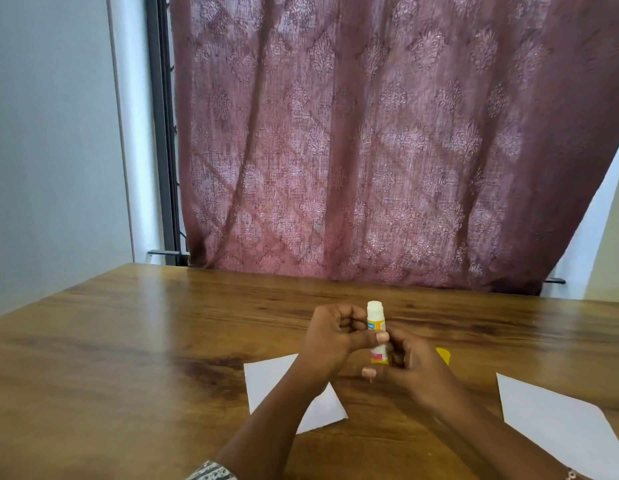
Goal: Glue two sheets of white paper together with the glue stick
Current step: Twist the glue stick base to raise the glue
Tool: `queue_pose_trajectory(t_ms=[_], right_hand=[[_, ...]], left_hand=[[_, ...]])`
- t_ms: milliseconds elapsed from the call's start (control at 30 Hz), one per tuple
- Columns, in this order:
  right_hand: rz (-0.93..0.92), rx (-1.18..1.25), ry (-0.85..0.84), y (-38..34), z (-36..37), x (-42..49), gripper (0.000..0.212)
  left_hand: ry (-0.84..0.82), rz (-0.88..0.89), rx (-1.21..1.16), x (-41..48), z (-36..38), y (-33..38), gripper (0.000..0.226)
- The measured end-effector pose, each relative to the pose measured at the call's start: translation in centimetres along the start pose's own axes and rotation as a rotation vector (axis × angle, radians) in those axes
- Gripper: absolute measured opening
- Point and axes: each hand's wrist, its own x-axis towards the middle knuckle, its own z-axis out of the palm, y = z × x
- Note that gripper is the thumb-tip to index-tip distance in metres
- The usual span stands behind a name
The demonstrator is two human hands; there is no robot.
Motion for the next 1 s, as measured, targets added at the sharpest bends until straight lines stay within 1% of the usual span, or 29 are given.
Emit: queue_pose_trajectory(t_ms=[100, 200, 233, 300, 367, 433, 567, 700, 767, 833, 900, 1000], right_hand=[[-0.004, 0.096, -0.016, -0.24, -0.21, 0.07, 0.058], [0.045, 0.305, -0.092, -0.24, -0.38, 0.03, 0.07], [0.058, 0.332, -0.116, -0.25, -0.37, -0.07, 0.068], [0.063, 0.293, -0.113, -0.2, -0.19, -0.23, 0.061], [0.061, 0.185, -0.064, -0.19, 0.16, -0.34, 0.058], [0.064, 0.131, -0.033, -0.23, 0.42, -0.36, 0.056], [0.056, 0.195, -0.003, -0.4, 0.28, -0.16, 0.057], [0.072, 0.317, -0.094, -0.44, -0.32, -0.12, 0.05], [0.087, 0.34, -0.134, -0.5, -0.4, -0.31, 0.048], [0.08, 0.328, -0.129, -0.48, -0.16, -0.46, 0.047], [0.057, 0.255, -0.101, -0.48, 0.17, -0.53, 0.047], [0.057, 0.184, -0.074, -0.34, 0.3, -0.38, 0.051]], left_hand=[[-0.011, 0.009, -0.001, -0.06, -0.02, 0.11, 0.013], [-0.003, 0.013, -0.03, -0.12, -0.07, 0.34, 0.013], [0.005, 0.013, -0.034, -0.13, -0.07, 0.4, 0.013], [0.029, 0.015, -0.027, -0.05, -0.06, 0.39, 0.016], [0.053, 0.02, -0.016, 0.06, -0.09, 0.23, 0.02], [0.054, 0.022, -0.008, 0.08, -0.06, 0.11, 0.018], [0.013, 0.01, -0.011, 0.0, 0.01, 0.07, 0.013], [-0.007, 0.013, -0.025, -0.09, -0.2, 0.33, 0.014], [-0.008, 0.006, -0.028, -0.15, -0.13, 0.32, 0.014], [0.004, -0.005, -0.029, -0.13, -0.01, 0.17, 0.014], [0.022, -0.006, -0.022, 0.01, 0.03, -0.05, 0.016], [0.024, -0.006, 0.005, 0.11, 0.07, -0.18, 0.017]])
